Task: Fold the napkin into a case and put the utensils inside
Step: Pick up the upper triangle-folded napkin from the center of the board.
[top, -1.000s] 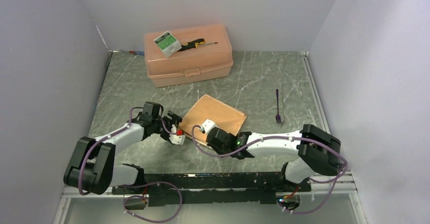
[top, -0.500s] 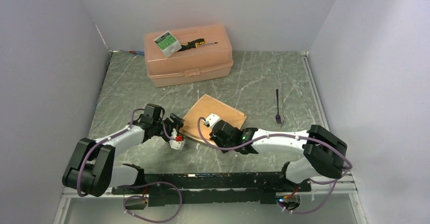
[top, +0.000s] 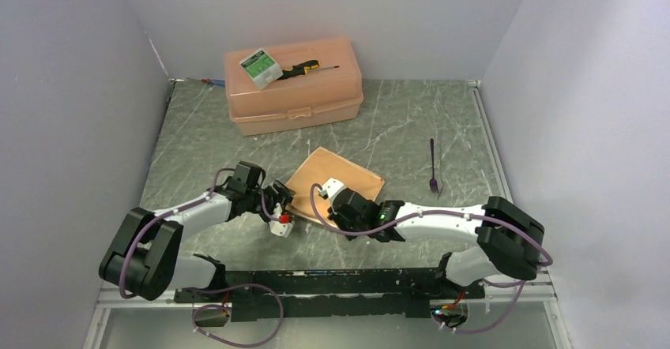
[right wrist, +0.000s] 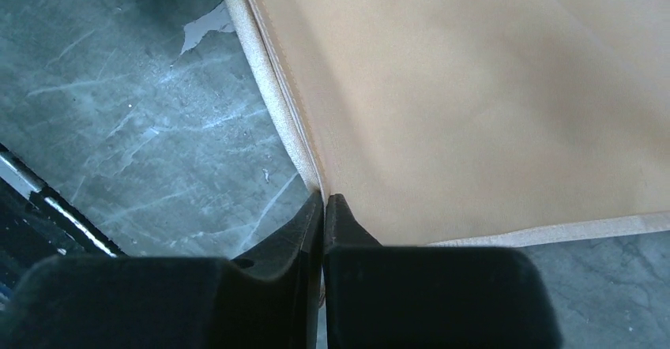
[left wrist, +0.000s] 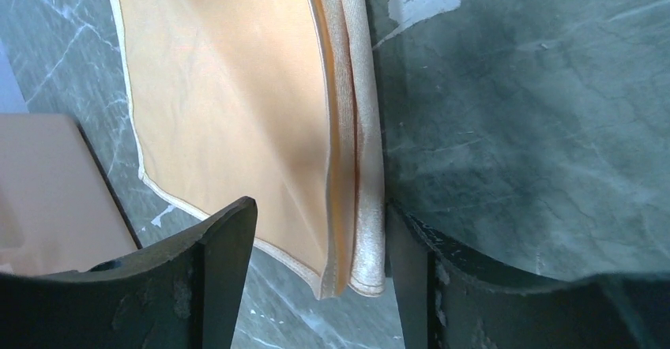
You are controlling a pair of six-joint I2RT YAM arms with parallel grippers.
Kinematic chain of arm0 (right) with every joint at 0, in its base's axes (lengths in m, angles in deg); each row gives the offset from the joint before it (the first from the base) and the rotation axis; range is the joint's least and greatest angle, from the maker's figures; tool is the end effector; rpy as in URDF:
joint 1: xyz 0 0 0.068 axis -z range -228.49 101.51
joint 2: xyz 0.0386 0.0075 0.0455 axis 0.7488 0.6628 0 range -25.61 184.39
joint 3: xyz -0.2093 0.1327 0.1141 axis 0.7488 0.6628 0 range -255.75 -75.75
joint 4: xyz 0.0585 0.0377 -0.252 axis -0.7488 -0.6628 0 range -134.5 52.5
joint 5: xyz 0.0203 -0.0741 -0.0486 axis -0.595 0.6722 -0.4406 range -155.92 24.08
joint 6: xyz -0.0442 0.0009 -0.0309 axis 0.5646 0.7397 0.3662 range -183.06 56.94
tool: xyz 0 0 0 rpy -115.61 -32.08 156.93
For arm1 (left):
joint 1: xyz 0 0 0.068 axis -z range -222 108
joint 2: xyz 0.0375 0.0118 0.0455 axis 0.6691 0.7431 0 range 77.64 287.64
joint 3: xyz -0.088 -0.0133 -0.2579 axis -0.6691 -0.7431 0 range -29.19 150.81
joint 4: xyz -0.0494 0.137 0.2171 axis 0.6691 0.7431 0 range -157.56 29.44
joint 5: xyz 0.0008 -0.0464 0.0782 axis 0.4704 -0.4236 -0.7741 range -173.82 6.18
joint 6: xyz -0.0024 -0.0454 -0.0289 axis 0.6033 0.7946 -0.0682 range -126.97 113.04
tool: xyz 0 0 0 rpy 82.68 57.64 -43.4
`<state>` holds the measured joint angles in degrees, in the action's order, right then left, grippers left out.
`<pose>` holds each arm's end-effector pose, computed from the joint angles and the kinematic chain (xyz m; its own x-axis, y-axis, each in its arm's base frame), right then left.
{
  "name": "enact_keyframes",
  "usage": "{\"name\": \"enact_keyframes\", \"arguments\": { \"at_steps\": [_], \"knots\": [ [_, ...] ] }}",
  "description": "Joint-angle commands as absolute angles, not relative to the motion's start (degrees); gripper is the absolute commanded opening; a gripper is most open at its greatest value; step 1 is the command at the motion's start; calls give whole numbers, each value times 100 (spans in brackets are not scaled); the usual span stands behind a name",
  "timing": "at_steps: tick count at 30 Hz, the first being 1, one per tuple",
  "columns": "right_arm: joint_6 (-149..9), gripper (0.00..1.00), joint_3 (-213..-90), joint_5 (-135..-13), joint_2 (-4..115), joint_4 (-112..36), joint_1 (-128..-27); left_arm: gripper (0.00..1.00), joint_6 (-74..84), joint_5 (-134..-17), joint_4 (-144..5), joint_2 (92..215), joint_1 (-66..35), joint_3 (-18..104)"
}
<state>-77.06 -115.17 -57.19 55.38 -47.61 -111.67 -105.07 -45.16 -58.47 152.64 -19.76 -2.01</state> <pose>0.1263 0.2379 0.1709 -0.5465 -0.5512 -0.6305 -0.7291 0.6836 0.0344 0.1917 -0.1025 0.1420 0.7145 0.5431 -0.4411 0.6815 -0.3976 0.6144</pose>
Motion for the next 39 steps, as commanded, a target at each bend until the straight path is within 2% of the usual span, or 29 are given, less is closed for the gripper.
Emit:
{"name": "enact_keyframes", "arguments": {
  "at_steps": [1, 6, 12, 16, 23, 28, 34, 35, 39],
  "knots": [
    [-7831, 5, -11396, -5573, 5101, -4567, -11100, 68, -10584, -4940, -5389, 15658, -1932, -173],
    [-7878, 4, -11350, -5640, 4978, -4532, -11047, 67, -10497, -5203, -5491, 15989, -1931, -6],
    [-7903, 2, -11301, -5552, 4905, -4492, -11009, 64, -10730, -5269, -4767, 15879, -1931, 85],
    [-7867, 1, -11305, -5566, 4773, -4485, -10843, 69, -10838, -4997, -3939, 15476, -1907, 137],
    [-7863, 0, -11321, -5679, 4668, -4448, -10713, 73, -10142, -5356, -4510, 15898, -1777, 213],
    [-7886, 0, -11280, -5756, 4712, -4428, -10715, 70, -9403, -5711, -5648, 16145, -1649, 215],
    [-7868, 0, -11307, -5748, 4691, -4435, -10712, 70, -9587, -5635, -5460, 16148, -1617, 135],
    [-7867, 0, -11310, -5746, 4690, -4440, -10716, 67, -9625, -5614, -5411, 16142, -1608, 124],
    [-7911, 0, -11284, -5770, 4633, -4436, -10712, 42, -9565, -5555, -5420, 16047, -1581, 98]
  ]
}}
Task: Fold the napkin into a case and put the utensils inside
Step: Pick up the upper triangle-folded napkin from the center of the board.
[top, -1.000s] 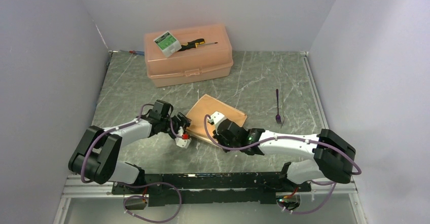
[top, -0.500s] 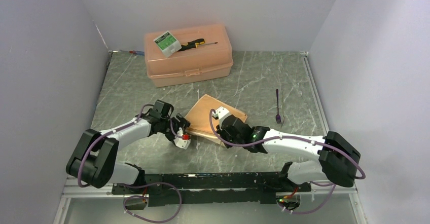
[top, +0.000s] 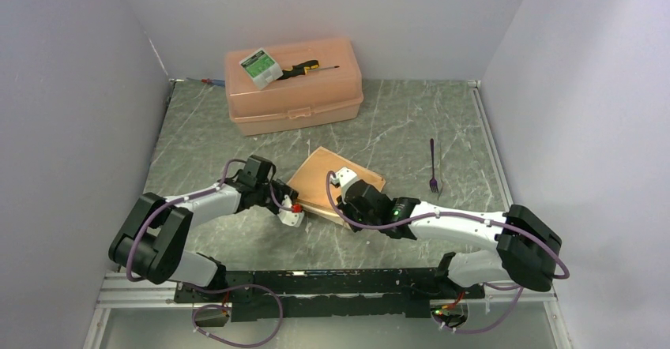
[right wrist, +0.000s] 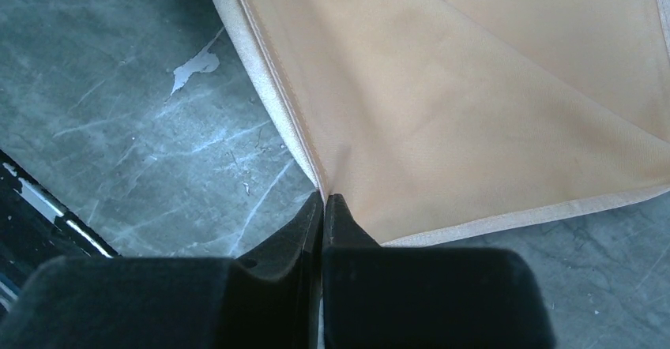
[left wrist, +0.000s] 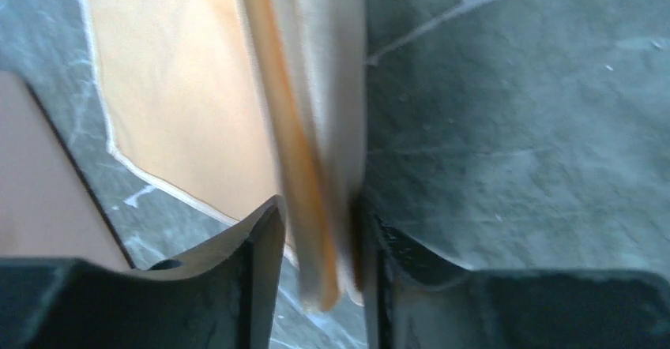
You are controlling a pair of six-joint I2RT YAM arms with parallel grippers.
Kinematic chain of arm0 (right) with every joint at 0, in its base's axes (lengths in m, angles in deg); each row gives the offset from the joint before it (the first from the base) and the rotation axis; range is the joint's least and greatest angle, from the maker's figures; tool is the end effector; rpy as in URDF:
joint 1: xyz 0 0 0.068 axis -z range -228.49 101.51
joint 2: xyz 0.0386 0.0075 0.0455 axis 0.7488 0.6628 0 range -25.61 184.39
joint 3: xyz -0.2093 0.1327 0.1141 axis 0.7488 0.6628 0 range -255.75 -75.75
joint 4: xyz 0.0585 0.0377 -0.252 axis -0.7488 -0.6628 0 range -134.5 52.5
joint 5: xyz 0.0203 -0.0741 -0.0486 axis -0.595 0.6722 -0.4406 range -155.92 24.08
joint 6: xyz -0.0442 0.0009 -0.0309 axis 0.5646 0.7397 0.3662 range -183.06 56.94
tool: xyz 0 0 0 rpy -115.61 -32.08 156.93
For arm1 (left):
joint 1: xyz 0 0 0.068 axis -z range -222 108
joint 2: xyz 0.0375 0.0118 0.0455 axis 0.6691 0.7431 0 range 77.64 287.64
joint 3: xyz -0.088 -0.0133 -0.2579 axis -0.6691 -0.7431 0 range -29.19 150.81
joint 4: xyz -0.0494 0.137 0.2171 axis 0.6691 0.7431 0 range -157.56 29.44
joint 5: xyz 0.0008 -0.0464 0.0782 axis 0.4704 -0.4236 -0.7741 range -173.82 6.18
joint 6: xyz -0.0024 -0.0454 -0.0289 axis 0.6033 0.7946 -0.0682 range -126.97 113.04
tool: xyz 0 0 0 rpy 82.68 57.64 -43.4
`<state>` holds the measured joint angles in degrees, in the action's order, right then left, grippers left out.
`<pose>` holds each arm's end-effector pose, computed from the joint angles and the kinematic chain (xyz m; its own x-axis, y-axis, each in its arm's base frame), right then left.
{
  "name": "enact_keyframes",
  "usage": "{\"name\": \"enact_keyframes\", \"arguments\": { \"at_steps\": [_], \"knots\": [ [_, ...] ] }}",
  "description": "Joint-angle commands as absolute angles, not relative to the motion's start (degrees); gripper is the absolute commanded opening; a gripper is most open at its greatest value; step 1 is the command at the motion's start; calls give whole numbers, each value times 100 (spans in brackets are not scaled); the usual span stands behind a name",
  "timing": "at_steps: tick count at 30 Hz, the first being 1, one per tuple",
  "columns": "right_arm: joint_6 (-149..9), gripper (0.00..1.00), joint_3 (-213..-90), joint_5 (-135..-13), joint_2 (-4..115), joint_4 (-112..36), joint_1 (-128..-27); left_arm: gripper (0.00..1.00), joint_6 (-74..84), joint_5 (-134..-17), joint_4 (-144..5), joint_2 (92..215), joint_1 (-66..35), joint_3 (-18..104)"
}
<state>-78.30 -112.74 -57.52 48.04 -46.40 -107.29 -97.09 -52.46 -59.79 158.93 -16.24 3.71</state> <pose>0.1362 0.2149 0.1907 -0.5653 -0.4316 -0.7030 -0.6681 0.7394 0.0833 0.2132 -0.1235 0.1445 0.6338 0.6423 -0.4310 0.7466 -0.3624 0.5579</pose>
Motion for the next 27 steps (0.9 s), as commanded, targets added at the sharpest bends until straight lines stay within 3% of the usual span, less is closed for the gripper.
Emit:
{"name": "enact_keyframes", "arguments": {
  "at_steps": [1, 5, 7, 11, 16, 27],
  "knots": [
    [-7925, 3, -11273, -5770, 4611, -4435, -10718, 34, -9531, -5552, -5440, 16007, -1581, 102],
    [-7893, 32, -11147, -5779, 4509, -4341, -10723, 15, -9427, -5535, -5416, 15880, -1585, 129],
    [-7850, 55, -11132, -5843, 4525, -4298, -10740, 12, -9351, -5545, -5372, 15871, -1580, 160],
    [-7653, 76, -11239, -5670, 4746, -4335, -10985, 10, -9369, -5583, -5363, 15834, -1581, 116],
    [-7261, 86, -11417, -5430, 5104, -4464, -11404, 7, -9271, -5620, -5293, 15868, -1581, 202],
    [-6784, 86, -11731, -4985, 5622, -4671, -11767, 5, -8780, -5498, -4682, 16005, -1587, 724]
  ]
}}
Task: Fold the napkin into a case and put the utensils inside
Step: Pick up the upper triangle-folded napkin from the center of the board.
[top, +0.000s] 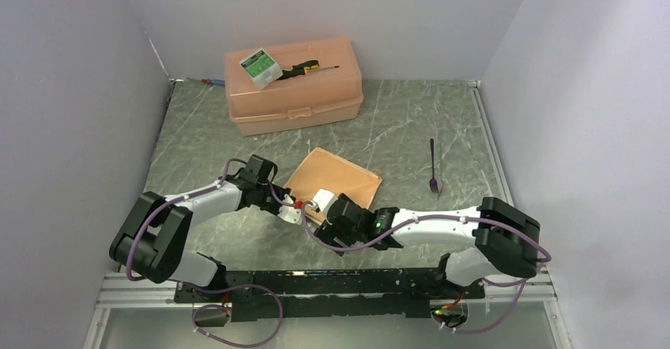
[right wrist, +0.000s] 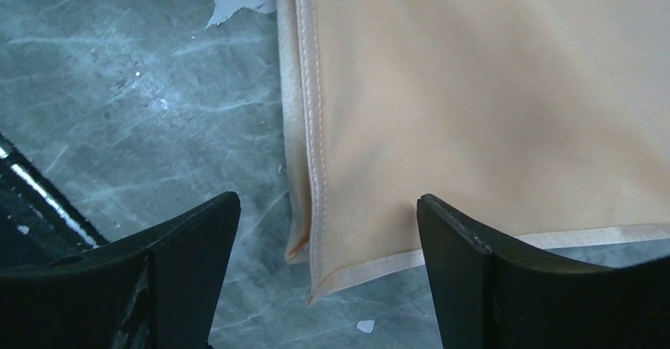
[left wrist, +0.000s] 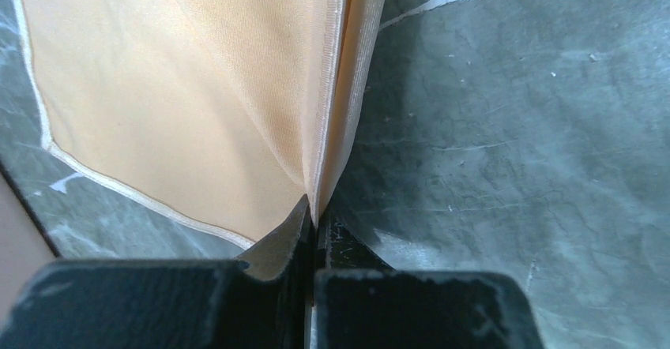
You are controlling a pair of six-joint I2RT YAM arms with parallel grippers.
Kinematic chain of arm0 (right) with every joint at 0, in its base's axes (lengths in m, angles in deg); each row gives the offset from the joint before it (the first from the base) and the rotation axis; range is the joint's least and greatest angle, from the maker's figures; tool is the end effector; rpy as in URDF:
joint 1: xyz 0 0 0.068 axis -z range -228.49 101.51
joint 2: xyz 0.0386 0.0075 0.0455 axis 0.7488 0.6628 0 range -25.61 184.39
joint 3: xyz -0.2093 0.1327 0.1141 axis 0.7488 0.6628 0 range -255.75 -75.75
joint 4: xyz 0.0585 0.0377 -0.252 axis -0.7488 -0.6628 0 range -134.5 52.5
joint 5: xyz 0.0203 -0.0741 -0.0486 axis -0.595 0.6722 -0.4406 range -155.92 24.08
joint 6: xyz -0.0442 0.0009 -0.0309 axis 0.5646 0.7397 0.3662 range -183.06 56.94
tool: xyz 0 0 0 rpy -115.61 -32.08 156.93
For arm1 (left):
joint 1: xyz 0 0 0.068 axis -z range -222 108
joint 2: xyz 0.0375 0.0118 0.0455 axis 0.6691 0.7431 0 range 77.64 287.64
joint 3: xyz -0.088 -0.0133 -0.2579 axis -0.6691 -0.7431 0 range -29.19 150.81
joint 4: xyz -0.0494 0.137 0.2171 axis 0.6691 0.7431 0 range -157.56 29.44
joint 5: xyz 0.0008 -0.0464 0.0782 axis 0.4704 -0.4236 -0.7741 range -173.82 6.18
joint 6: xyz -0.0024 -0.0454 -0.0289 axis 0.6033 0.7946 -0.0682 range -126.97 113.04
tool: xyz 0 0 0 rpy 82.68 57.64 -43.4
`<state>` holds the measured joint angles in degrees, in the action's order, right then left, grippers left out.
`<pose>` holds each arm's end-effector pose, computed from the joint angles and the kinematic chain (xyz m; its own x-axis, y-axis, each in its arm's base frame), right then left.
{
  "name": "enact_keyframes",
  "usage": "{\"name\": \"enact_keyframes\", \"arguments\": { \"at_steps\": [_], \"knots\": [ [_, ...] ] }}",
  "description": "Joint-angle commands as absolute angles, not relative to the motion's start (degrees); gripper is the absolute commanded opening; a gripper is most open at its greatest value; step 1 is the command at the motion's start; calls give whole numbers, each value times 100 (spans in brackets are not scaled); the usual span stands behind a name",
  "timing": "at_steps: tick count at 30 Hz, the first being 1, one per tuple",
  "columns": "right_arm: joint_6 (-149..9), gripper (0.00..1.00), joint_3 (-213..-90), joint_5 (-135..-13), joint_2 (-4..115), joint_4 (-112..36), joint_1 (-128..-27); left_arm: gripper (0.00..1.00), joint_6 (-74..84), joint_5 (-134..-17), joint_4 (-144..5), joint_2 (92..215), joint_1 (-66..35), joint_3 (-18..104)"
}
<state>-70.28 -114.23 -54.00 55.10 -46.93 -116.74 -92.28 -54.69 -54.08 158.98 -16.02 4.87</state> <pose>0.1056 0.2448 0.1684 -0.3965 -0.6622 -0.6358 -0.8180 0.5693 -0.0829 0.2098 -0.1216 0.1436 0.5304 0.7100 -0.4632 0.8304 -0.3253 0.4522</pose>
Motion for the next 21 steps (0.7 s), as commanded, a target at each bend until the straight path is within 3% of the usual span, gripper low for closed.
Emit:
{"name": "enact_keyframes", "arguments": {
  "at_steps": [1, 14, 17, 21],
  "knots": [
    [-6769, 85, -11731, -4878, 5636, -4634, -11811, 5, -8727, -5469, -4583, 16015, -1603, 795],
    [-6374, 71, -11727, -3762, 5969, -4341, -12481, 5, -8616, -5428, -4044, 16084, -1712, 1102],
    [-6384, 62, -11793, -3572, 6158, -4344, -12572, 5, -8594, -5454, -4029, 16077, -1730, 1121],
    [-6459, 43, -11747, -3122, 6244, -4264, -12687, 5, -8596, -5489, -3959, 16065, -1779, 1171]
  ]
}}
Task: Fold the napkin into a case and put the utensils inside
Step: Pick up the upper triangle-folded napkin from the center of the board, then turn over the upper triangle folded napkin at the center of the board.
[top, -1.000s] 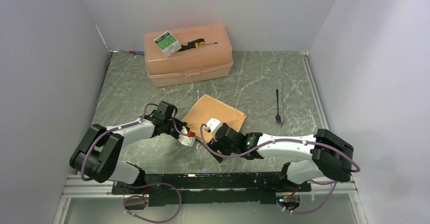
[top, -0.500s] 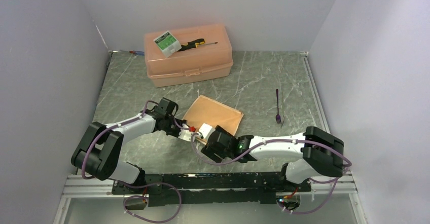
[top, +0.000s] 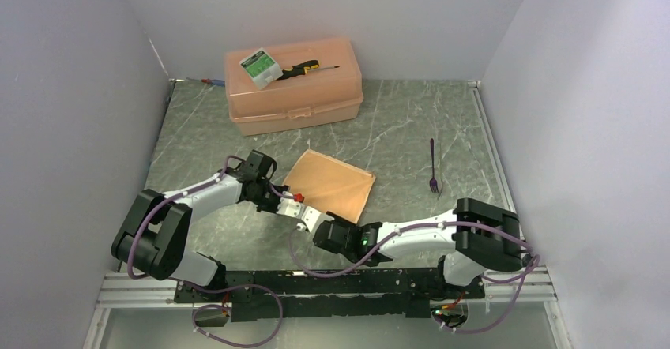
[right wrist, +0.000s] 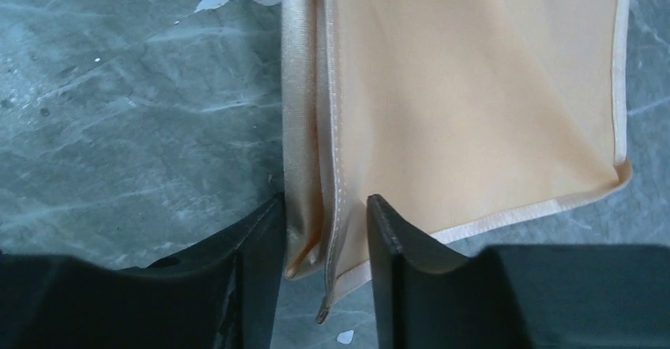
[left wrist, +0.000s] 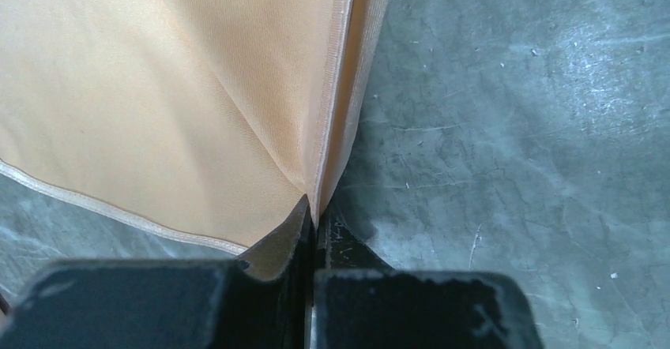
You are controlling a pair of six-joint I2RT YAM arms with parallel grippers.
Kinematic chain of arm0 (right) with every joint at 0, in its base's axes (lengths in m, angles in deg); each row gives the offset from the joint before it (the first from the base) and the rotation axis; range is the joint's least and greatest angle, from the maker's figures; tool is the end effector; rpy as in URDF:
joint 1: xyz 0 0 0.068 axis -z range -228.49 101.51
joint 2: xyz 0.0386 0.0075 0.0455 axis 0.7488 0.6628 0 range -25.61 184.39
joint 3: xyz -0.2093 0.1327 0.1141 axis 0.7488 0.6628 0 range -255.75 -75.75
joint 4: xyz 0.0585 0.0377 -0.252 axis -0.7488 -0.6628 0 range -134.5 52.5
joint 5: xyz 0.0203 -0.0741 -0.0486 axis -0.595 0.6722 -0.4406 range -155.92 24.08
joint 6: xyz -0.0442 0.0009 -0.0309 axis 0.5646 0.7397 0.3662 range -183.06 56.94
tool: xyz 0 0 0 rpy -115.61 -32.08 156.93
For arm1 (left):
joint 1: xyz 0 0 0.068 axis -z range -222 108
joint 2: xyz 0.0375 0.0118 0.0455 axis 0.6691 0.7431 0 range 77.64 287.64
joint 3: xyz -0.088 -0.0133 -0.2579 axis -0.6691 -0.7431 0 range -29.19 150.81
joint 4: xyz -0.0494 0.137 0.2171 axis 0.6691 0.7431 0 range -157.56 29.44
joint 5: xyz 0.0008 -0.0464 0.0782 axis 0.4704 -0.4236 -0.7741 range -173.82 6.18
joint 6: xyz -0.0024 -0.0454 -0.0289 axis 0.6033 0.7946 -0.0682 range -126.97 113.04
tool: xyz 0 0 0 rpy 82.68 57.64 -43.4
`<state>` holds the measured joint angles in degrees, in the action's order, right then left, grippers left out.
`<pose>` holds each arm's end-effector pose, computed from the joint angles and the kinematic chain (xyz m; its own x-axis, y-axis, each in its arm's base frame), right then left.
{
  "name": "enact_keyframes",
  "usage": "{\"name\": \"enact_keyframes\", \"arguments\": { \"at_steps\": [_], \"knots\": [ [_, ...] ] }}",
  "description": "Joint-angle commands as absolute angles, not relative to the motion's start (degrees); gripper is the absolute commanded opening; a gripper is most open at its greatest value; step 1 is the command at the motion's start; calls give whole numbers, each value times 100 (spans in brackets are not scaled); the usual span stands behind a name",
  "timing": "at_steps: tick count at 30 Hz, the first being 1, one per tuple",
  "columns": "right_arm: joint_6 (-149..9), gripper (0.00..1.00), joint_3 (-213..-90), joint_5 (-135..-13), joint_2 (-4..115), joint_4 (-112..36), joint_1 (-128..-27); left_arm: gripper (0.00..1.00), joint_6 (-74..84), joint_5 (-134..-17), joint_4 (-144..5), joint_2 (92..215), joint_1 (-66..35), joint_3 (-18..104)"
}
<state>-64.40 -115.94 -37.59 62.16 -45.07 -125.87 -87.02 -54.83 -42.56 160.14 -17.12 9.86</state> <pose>0.0775 0.2689 0.1504 -0.1979 -0.7899 -0.5804 -0.7953 0.4755 -0.3761 0.2134 -0.1181 0.1526 0.3759 0.7754 -0.5074 0.9225 -0.2613 0.2840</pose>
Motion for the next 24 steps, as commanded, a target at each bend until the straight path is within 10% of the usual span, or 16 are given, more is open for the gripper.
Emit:
{"name": "enact_keyframes", "arguments": {
  "at_steps": [1, 5, 24],
  "knots": [
    [-6481, 37, -11738, -3000, 6246, -4235, -12699, 5, -8605, -5492, -3947, 16056, -1795, 1188],
    [-6462, 0, -11754, -2580, 6042, -4016, -12707, 5, -8516, -5491, -3771, 15975, -1801, 1371],
    [-8324, 0, -13050, -3809, 5285, -6993, -13843, 5, -7363, -5732, 462, 12827, -698, 1850]
  ]
}}
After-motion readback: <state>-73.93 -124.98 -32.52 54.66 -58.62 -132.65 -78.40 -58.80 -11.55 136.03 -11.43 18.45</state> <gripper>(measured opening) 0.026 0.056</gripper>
